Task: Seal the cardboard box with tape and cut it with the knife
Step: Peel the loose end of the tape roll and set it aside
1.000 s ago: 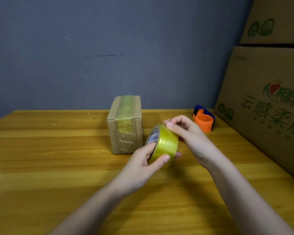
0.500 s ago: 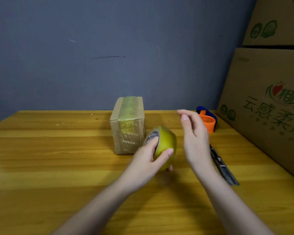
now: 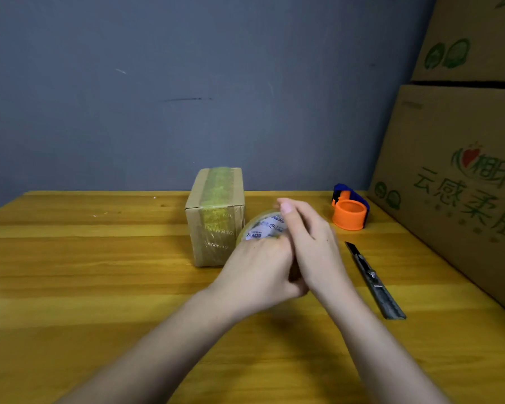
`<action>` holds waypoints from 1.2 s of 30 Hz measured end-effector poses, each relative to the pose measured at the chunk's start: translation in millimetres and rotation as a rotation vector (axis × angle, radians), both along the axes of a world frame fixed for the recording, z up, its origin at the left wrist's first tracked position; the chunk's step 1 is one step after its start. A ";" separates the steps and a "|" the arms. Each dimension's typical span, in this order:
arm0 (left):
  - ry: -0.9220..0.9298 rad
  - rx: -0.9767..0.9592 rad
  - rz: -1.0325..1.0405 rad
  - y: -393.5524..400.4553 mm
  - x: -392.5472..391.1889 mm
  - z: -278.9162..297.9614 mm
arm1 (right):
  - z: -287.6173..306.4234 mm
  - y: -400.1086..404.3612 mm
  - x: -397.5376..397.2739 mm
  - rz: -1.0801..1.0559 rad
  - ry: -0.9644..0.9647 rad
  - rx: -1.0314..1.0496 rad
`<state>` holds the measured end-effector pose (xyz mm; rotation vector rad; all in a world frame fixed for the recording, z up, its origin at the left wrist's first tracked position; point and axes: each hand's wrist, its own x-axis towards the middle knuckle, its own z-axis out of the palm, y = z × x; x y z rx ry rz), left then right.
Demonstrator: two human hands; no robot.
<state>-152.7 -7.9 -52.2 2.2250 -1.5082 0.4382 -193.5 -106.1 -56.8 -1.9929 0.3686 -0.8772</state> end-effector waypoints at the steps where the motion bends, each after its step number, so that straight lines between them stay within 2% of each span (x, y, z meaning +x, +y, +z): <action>1: -0.042 0.008 -0.021 0.5 0.4 -0.1 | 1.3 -4.5 0.4 0.045 -0.012 0.048; 5: -0.192 0.049 -0.137 3.3 1.1 -3.2 | 11.5 -22.4 -3.2 0.359 0.070 0.333; 10: -0.137 0.114 -0.162 6.7 -1.4 -2.7 | 10.4 -28.3 -7.6 0.557 0.188 0.488; 17: -0.071 0.144 -0.168 6.6 0.3 -5.8 | -2.7 -25.9 -7.7 0.398 0.209 0.578; 20: -0.084 0.161 -0.171 4.0 1.3 -9.5 | -10.0 -31.2 -9.5 0.380 0.177 0.650; 23: -0.017 0.110 -0.212 -2.2 2.5 -10.6 | -13.5 -40.7 -11.8 0.305 0.130 0.702; 26: 0.116 0.118 -0.256 -9.6 7.6 -9.1 | -11.9 -52.3 -10.5 0.264 0.197 0.793; 28: 0.124 0.160 -0.293 -13.0 10.3 -8.1 | -4.0 -61.1 -6.8 0.245 0.276 0.919; 33: 0.186 0.152 -0.296 -21.0 12.8 -9.5 | 14.4 -73.0 2.8 0.233 0.391 0.851; 36: 0.199 0.159 -0.209 -25.0 16.9 -8.1 | 9.7 -83.2 7.4 0.213 0.330 0.926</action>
